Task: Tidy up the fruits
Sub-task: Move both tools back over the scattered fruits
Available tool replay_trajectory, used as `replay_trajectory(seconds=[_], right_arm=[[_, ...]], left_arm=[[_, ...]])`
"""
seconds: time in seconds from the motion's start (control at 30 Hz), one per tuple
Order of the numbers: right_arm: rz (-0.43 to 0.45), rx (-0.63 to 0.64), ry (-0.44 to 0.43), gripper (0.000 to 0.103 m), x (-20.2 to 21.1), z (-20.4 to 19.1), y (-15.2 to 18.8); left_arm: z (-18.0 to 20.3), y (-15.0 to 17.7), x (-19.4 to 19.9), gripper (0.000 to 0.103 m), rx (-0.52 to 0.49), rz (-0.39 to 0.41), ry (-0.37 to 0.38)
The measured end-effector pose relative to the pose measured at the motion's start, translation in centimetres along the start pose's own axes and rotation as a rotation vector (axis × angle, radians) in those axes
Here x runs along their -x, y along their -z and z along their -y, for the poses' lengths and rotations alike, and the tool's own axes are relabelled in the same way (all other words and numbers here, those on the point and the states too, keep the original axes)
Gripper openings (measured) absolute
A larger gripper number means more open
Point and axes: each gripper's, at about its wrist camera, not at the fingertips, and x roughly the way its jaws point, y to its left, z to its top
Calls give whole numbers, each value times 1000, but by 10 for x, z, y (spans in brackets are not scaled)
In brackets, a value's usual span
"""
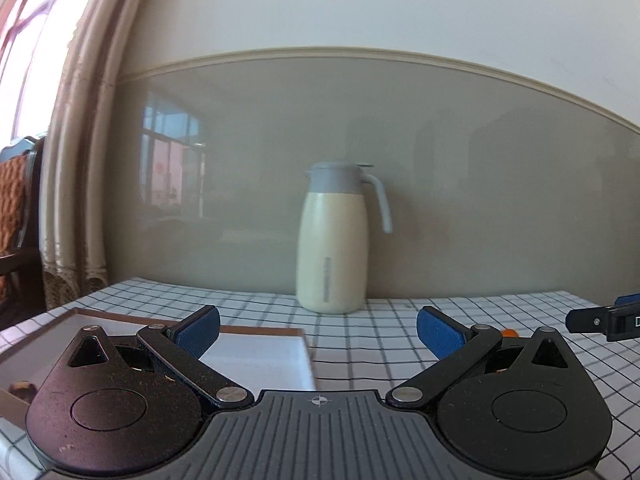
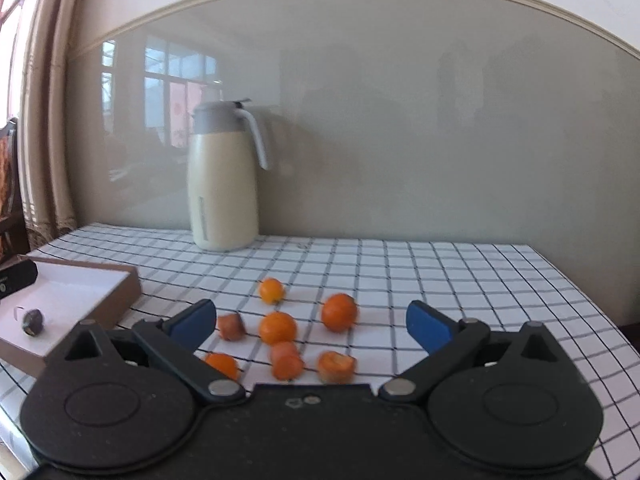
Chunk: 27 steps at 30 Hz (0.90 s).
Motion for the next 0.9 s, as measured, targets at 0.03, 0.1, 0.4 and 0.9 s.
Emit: replay_trajectory(seconds=[0.03,0.1,0.4,0.9], right_arm=[[-7,-7,8,96,-1,4,1],[-20,-20,29,96,-3,12,4],[-86,-9,69,95,-18,28,18],[-125,47,-9,74,-50,4,21]], left_arm=[[5,1,-2,103,-7,-7,5],[14,3,-6,103,-22,-20,19],[51,15,-22,103,-67,-100,75],[63,31,-55,102,-69,-227,73]])
